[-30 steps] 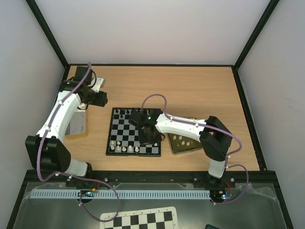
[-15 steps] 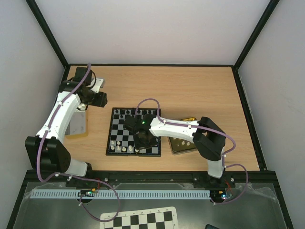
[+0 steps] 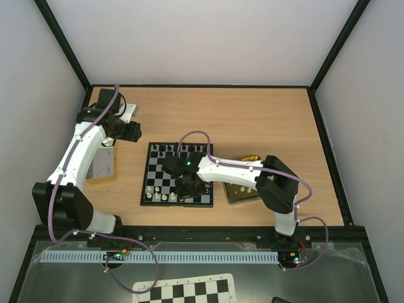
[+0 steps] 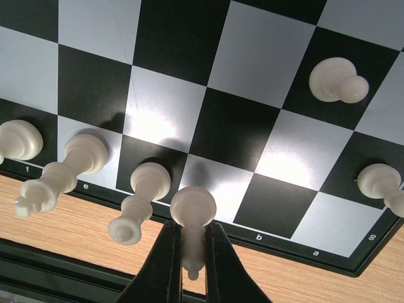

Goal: Set up the chess pieces on the board
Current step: Place the chess piece on the chessboard.

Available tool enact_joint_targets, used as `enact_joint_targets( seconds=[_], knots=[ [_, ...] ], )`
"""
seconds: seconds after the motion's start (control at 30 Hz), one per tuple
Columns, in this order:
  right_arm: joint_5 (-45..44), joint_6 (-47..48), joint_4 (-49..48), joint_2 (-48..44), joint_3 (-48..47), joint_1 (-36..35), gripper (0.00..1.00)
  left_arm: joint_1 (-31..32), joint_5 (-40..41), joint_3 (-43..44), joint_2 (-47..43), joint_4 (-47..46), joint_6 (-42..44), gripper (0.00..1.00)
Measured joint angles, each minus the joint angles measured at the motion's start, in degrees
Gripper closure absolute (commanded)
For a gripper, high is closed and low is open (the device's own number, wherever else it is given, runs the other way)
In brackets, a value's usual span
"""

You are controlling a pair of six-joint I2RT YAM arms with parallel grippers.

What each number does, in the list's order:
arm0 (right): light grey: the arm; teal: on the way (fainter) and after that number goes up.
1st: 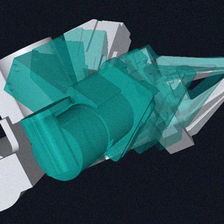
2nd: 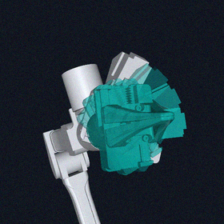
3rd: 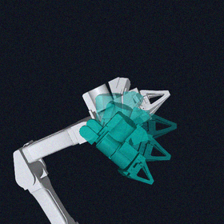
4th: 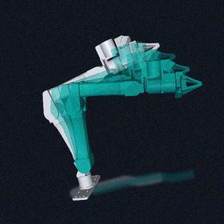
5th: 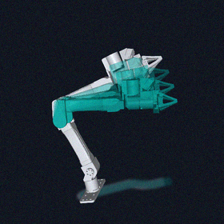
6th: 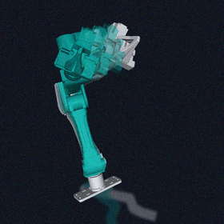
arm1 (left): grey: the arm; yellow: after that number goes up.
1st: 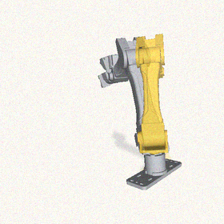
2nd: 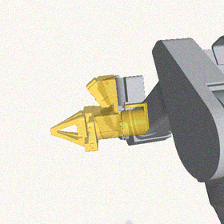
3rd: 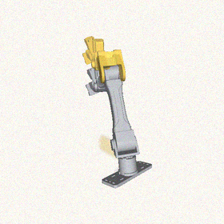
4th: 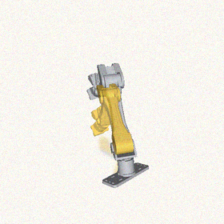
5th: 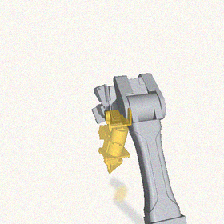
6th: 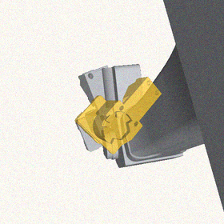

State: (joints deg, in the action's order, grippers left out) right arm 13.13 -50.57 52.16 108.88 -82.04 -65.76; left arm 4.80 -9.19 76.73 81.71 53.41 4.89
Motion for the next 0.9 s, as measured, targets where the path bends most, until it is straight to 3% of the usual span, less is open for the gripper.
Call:
enact_joint_targets(
  seconds=[0.9],
  knots=[
    [-0.09,-0.13,0.37,0.33,0.0,0.0,0.98,-0.24,-0.04,-0.35,-0.37,-0.13,-0.02,0.42]
  ],
)
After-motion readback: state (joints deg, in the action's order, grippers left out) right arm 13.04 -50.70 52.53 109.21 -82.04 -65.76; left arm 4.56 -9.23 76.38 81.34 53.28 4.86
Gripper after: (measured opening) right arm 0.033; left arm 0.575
